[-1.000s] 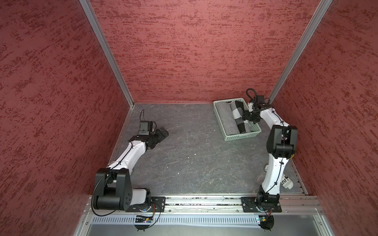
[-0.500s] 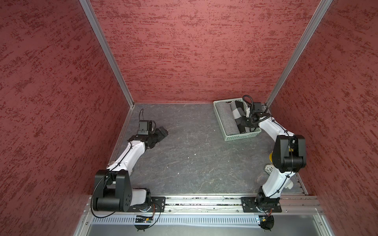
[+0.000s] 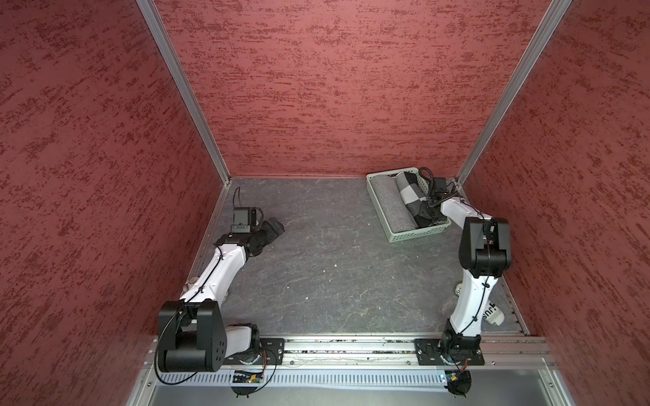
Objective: Roll up the scarf and place it into the basket
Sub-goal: Place the scarf in the basket, then reset both arms
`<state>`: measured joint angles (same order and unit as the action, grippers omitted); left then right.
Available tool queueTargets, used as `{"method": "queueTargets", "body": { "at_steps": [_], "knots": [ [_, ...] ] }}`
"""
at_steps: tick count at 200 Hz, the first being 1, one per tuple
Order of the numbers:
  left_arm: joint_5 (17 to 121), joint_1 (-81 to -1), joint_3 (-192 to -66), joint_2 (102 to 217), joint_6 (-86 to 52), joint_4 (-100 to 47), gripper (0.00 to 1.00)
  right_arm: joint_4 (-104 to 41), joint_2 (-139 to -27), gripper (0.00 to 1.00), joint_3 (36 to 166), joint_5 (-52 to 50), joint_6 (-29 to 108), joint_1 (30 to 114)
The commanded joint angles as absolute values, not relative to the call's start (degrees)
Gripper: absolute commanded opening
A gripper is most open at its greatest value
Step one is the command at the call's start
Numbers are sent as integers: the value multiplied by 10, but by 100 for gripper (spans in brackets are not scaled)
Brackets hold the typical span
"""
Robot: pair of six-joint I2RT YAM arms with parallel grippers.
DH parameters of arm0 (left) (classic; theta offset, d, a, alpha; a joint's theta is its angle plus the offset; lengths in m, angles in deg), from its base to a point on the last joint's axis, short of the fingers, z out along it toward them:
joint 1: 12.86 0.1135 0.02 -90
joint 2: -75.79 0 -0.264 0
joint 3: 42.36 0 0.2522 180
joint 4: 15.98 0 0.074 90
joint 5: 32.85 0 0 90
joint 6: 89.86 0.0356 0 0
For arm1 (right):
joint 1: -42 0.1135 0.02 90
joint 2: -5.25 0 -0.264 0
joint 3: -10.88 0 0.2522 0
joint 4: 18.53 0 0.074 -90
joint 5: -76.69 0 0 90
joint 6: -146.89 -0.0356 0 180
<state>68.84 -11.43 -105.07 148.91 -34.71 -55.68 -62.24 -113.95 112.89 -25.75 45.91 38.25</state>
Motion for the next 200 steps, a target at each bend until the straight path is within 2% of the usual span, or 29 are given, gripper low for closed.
{"method": "queueTargets", "body": {
  "at_steps": [1, 50, 63, 65, 67, 70, 94, 112, 133, 146, 170, 200],
  "knots": [
    [684, -99, -1048, 1463, -326, -567, 100, -631, -1133, 36, 1113, -286, 460, 376],
    [682, -84, -1011, 1374, -265, -551, 99, -572, -911, 69, 970, -218, 434, 381],
    [678, -80, -989, 1341, -254, -532, 100, -552, -847, 83, 916, -207, 425, 382],
    [676, -80, -987, 1336, -253, -529, 100, -549, -837, 87, 907, -206, 423, 382],
    [675, -79, -985, 1332, -251, -527, 100, -545, -828, 95, 899, -204, 421, 382],
    [673, -79, -982, 1325, -249, -523, 99, -539, -814, 98, 884, -202, 420, 382],
    [663, -84, -942, 1287, -203, -472, 99, -451, -695, 99, 747, -203, 398, 382],
    [601, -110, -895, 1263, -148, -412, 99, -379, -640, 99, 660, -224, 389, 383],
    [494, -163, -812, 1241, -72, -279, 100, -285, -608, 99, 580, -245, 392, 383],
    [463, -184, -752, 1243, -22, -160, 99, -231, -607, 99, 546, -257, 402, 383],
    [489, -178, -677, 1297, 43, 57, 99, -104, -614, 99, 486, -273, 452, 386],
    [561, -119, -690, 1416, 34, 123, 99, 86, -633, 99, 398, -274, 506, 389]
  ]
}}
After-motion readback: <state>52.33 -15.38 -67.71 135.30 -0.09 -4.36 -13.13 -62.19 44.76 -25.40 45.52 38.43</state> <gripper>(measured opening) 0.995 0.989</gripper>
